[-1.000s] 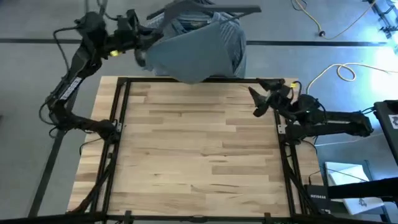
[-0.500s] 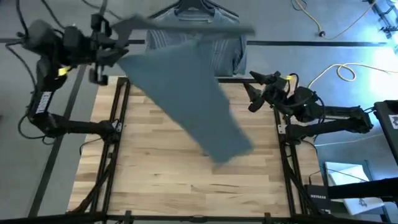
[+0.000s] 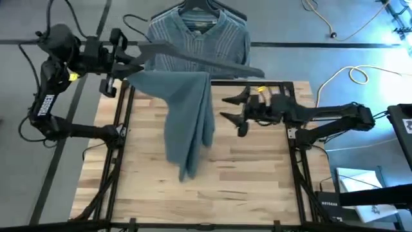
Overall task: Unhang clothes
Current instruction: Remove the jeans from the hanger
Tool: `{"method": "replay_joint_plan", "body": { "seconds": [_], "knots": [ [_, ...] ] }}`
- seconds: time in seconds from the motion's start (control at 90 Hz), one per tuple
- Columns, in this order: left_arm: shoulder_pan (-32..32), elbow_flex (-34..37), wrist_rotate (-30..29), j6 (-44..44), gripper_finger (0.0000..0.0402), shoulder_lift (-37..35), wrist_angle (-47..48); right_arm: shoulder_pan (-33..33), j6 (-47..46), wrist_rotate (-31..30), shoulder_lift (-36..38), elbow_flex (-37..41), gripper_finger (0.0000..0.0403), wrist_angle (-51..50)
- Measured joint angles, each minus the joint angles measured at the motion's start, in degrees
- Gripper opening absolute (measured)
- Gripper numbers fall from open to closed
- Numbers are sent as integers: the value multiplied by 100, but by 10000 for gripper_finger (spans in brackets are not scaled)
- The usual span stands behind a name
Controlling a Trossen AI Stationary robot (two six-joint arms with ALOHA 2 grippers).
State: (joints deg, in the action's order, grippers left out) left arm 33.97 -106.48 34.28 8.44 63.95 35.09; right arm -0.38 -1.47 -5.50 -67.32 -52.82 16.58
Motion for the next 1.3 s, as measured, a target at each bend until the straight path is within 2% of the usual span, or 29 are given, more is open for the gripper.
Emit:
{"method": "replay_joint_plan", "body": {
  "seconds": [0.189,0.689,0.822,0.9,1.033,1.122,1.3],
  "knots": [
    [-109,0,-286,55,26,69,2,-3,310,-150,-325,-201,248,79],
    [-113,0,-382,-52,25,165,46,-13,478,-258,-120,-214,303,-148],
    [-111,0,-386,-53,25,167,46,0,480,-1078,236,-214,303,-281],
    [-111,0,-384,-53,25,167,49,-6,459,-1350,508,-218,300,-730],
    [-111,0,-387,-51,25,167,95,-4,161,-1134,764,-214,298,-1393],
    [-111,0,-389,-16,25,167,111,-2,12,-794,771,-216,298,-1318],
    [-111,0,-391,17,25,167,220,-2,-4,-749,551,-211,298,-1211]
  ]
}}
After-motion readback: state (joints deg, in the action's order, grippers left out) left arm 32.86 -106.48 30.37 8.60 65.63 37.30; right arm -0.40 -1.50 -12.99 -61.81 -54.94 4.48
